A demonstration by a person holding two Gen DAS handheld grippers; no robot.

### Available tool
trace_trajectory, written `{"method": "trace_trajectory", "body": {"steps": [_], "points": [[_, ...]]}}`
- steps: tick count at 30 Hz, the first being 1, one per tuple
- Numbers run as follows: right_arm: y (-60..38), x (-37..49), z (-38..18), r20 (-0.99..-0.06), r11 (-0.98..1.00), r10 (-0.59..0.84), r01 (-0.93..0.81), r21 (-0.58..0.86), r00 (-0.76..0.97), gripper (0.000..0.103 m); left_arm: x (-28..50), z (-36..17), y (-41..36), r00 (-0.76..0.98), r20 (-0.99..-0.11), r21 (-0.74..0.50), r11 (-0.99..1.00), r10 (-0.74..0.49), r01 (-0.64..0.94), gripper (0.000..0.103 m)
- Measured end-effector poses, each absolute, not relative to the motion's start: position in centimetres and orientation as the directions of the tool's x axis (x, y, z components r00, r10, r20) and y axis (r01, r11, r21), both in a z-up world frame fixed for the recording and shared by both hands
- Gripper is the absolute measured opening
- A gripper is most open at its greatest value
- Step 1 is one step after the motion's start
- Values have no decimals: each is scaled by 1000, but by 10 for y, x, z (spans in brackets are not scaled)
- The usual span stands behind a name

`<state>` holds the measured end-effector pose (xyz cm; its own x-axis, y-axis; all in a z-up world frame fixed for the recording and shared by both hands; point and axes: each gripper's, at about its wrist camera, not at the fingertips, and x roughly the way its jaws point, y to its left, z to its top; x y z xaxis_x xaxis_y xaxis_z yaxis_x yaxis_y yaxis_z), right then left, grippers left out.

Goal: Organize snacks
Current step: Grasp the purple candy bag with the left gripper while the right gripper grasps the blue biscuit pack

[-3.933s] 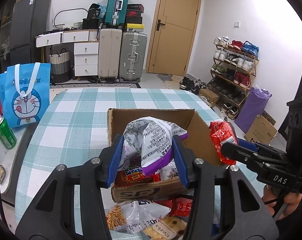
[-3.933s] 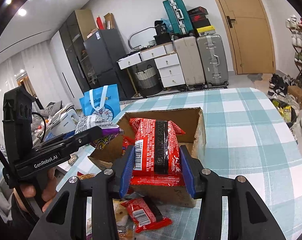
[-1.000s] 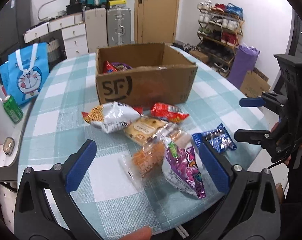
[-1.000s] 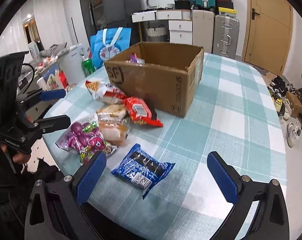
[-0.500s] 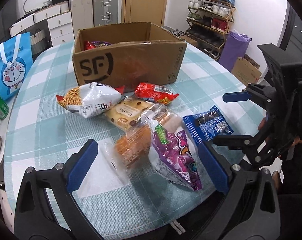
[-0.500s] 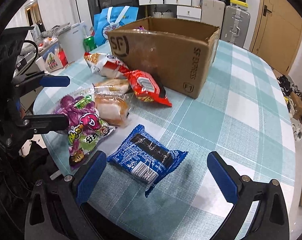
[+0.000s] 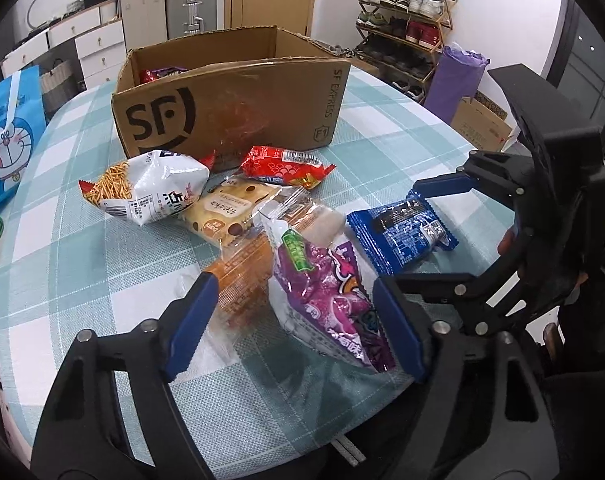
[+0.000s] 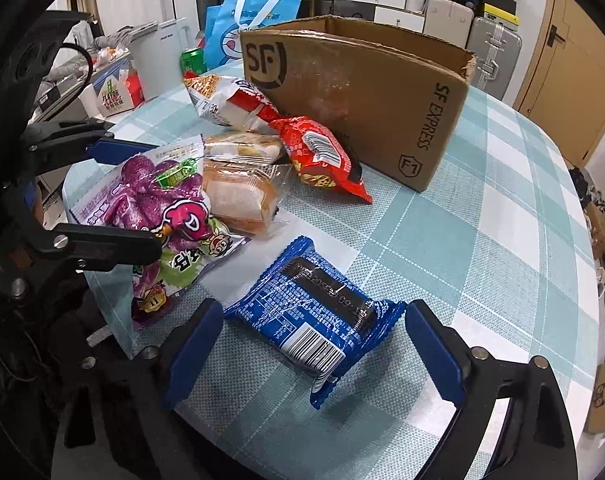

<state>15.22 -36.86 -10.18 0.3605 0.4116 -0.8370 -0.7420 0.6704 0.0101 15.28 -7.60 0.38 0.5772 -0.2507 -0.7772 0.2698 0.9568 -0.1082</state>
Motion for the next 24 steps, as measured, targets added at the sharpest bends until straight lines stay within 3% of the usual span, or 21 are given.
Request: {"method": "trace_trajectory", "body": {"steps": [11,16,24], "points": [[-367,150,-103,-833,655,431,-756,24,347,86,154,-1,-85,550,-779,-138,938,-302,319,50],[-368,151,-102,-827,644,448,-765,35,340,80,154,-1,-86,558,-774,-134,938,-301,321,46],[-372,147,-96,-808,620,484,-784,43,338,59,153,4,-80,578,-756,-146,940,-307,308,45]]}}
